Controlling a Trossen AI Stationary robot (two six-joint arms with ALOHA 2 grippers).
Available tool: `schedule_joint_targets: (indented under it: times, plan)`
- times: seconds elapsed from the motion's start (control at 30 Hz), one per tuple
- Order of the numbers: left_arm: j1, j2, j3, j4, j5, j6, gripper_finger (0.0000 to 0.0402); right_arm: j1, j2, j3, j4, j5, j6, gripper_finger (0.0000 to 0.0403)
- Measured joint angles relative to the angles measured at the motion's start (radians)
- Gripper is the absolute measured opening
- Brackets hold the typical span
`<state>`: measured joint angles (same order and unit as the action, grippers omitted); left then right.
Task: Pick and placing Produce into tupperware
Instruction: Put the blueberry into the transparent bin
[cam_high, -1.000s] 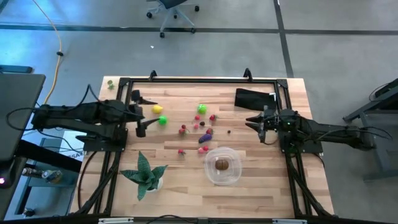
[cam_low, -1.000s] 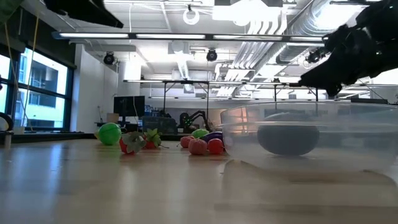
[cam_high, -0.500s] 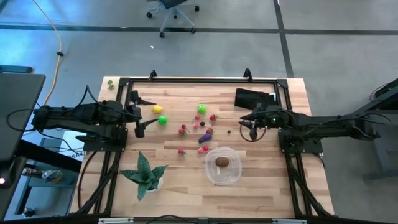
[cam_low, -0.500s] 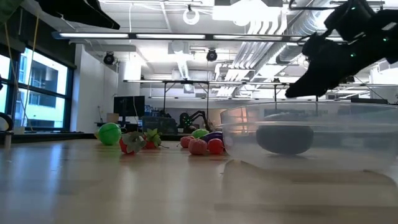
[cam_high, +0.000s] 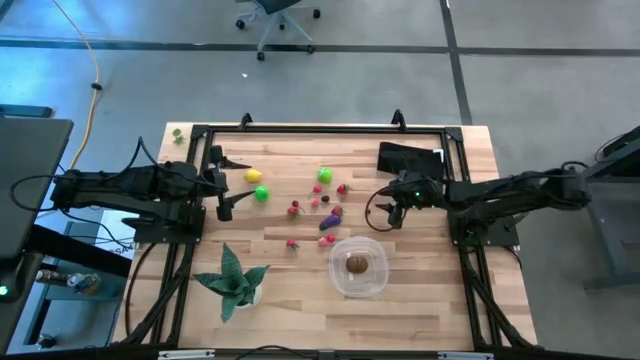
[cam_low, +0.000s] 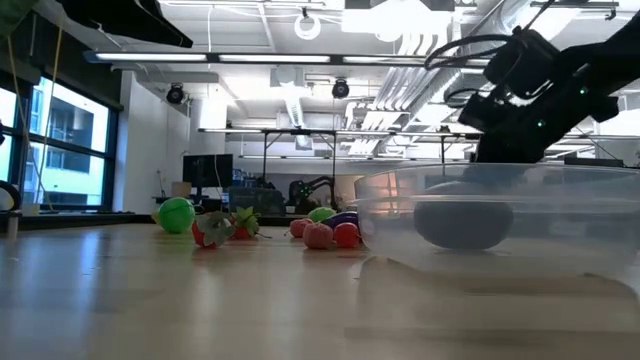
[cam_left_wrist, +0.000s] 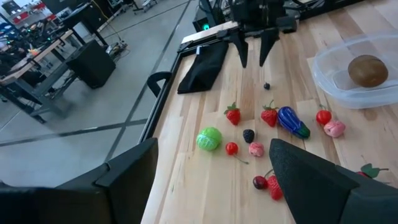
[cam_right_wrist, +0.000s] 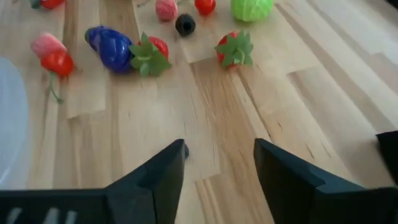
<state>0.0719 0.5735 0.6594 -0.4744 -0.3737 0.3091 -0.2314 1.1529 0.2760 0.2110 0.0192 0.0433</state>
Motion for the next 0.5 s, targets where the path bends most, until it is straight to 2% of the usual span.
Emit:
schedule_joint_targets:
  times: [0.13, 0.5]
  plan:
    - [0.0, 0.0, 0.0, -0.005, 0.0, 0.0, 0.0299, 0.004, 0.082, 0.0, 0.038, -0.029, -0.025, 0.0195]
    - [0.0, 0.0, 0.0, -0.016, 0.0, 0.026, 0.0299, 0.049, 0.279, 0.0, 0.22, -0.029, -0.026, 0.0177]
